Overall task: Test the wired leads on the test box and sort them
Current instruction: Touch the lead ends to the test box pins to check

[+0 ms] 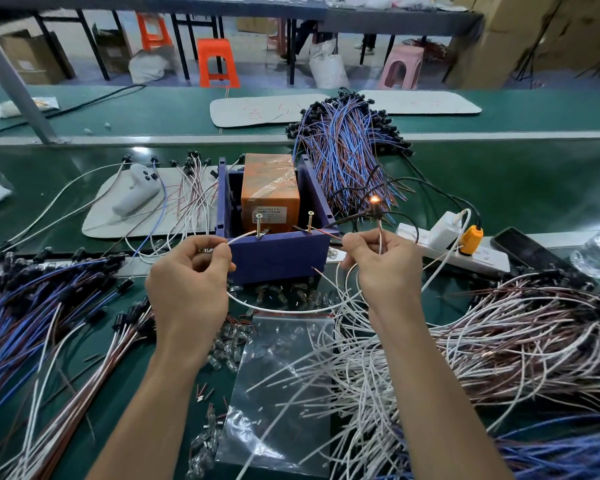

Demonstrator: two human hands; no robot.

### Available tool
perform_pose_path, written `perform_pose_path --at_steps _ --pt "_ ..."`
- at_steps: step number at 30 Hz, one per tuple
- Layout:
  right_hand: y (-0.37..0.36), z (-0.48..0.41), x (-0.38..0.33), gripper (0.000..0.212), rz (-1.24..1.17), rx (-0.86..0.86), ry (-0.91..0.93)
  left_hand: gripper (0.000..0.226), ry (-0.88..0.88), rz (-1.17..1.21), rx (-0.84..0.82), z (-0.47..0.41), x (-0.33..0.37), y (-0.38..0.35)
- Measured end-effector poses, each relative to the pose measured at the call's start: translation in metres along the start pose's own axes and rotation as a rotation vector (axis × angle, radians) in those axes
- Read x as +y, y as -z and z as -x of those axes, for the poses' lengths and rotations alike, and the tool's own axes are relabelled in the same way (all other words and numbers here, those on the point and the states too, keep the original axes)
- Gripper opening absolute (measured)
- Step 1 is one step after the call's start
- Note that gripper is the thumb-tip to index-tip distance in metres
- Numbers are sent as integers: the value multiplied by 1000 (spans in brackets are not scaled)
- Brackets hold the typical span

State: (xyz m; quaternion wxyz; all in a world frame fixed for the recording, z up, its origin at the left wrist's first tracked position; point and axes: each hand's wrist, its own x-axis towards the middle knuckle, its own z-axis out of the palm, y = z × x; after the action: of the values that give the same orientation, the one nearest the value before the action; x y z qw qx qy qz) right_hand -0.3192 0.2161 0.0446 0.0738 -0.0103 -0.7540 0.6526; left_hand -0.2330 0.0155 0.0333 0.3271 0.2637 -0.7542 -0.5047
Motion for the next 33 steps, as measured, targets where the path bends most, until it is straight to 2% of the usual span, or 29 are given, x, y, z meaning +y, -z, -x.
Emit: perform_pose_path --at_steps 5,9,11,15,18,22,26,29,31,33 --pt "25 21 -9 26 -142 -75 -44 7 84 190 -72 8 2 7" --pt "58 35 -7 22 -155 -152 -65 29 115 189 -243 27 12 13" --pt "75 43 -4 17 -121 -190 -76 37 55 151 -396 44 24 11" --pt "103 59 -5 50 -21 -232 -79 34 -136 86 -613 80 56 -4" --pt "117 70 -15 60 -51 -223 -52 21 -310 -21 -686 106 77 -18" --pt "128 86 -30 55 -154 -127 14 21 -454 -145 -631 131 97 -37" --pt "126 95 -33 57 -409 145 -30 21 -165 147 -915 146 102 -59" --pt "124 92 -30 59 -615 336 -87 19 -211 43 -1037 159 102 -71" --pt "127 88 -30 65 -742 399 -99 22 -226 -9 -1113 165 101 -74" --pt "133 80 -29 67 -817 431 -81 16 -164 14 -1152 164 99 -77"
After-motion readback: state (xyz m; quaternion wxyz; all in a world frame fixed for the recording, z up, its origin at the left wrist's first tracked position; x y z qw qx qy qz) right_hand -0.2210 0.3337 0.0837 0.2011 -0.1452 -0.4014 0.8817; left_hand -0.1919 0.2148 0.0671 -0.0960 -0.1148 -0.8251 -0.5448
